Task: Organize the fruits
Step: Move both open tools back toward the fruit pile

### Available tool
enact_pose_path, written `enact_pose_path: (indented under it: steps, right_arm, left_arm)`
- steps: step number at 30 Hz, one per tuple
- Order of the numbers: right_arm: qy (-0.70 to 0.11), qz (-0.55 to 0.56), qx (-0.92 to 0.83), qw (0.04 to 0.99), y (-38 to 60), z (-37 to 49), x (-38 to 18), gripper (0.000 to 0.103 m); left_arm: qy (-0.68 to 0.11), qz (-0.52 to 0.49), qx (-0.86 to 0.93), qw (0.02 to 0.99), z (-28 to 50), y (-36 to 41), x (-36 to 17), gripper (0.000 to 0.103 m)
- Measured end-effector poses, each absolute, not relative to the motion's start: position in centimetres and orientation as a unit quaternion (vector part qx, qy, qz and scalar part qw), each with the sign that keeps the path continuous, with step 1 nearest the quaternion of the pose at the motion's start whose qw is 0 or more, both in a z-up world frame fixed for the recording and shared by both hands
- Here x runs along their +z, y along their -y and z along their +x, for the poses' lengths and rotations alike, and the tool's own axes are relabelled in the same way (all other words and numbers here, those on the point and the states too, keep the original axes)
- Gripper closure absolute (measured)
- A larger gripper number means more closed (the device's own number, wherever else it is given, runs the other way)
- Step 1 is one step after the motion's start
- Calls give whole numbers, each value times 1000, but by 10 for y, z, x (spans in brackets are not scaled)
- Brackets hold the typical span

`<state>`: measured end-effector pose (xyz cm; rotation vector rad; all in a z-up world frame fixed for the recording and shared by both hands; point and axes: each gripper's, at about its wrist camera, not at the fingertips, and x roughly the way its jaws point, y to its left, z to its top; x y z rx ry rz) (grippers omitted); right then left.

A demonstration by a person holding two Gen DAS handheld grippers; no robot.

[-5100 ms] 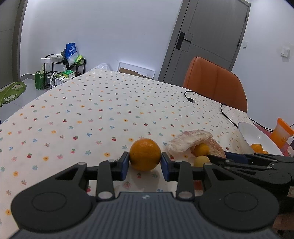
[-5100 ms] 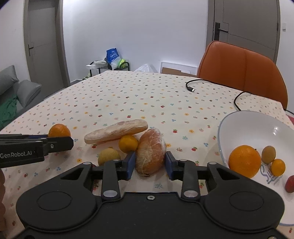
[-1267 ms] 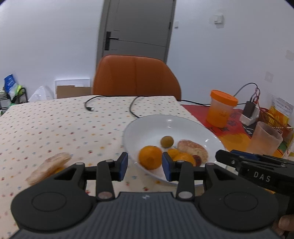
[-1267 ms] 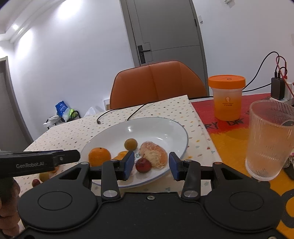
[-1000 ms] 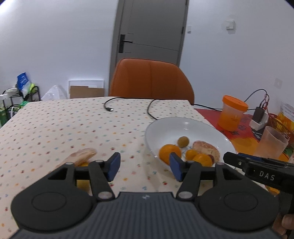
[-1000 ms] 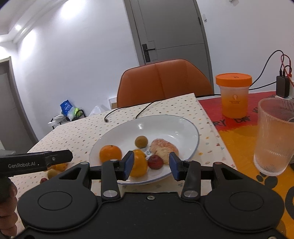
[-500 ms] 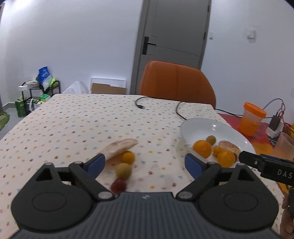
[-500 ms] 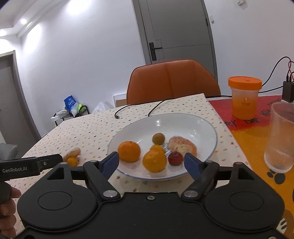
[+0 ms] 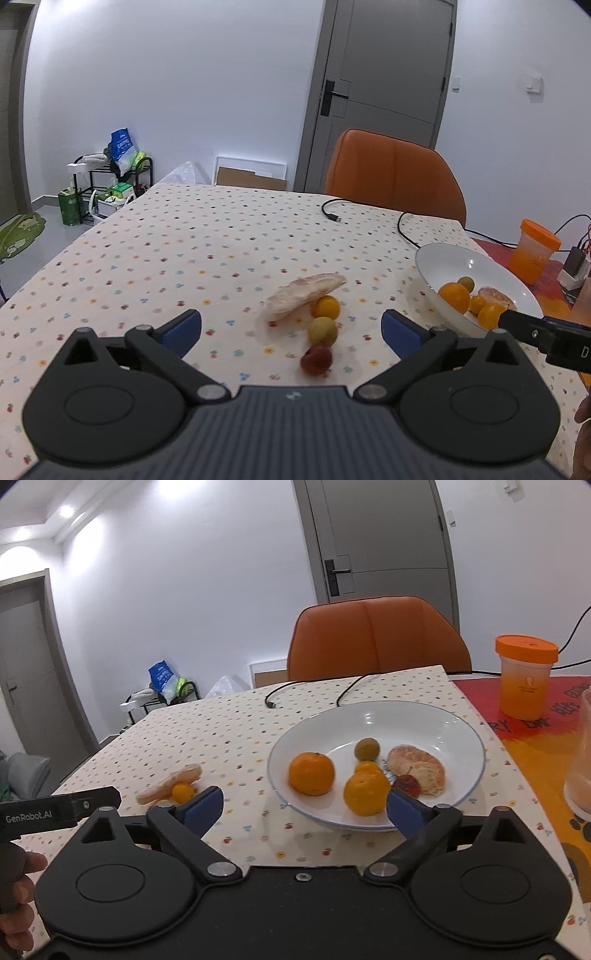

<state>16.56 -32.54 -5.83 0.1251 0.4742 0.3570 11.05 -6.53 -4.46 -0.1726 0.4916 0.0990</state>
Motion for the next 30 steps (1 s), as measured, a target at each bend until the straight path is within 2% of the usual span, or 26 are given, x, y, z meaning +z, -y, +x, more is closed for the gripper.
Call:
enact_pose_path:
  steps: [8, 17, 19, 25, 27, 30]
  right_arm:
    - [-236, 58, 189, 951, 310, 160, -56, 2]
    - [-246, 57, 202, 946, 296, 159, -60, 2]
    - [-247, 56, 204, 946, 294, 159, -60, 4]
    - [-254, 52, 214, 942, 290, 161, -64, 19]
    - [-257, 54, 220, 939, 289, 162, -66, 25]
    - [-264, 54, 232, 935, 287, 163, -69, 28]
  left_arm:
    - [-234, -106, 64, 964, 99, 43, -43, 0]
    - [-235, -109, 52, 964, 91, 33, -45, 0]
    - [-235, -106, 47, 965, 91, 34, -46, 1]
    - [-246, -99, 35, 964, 97, 40, -52, 4]
    - [-249, -95, 29, 964, 100, 43, -54, 8]
    - [-252, -91, 22, 963, 103, 47, -55, 14]
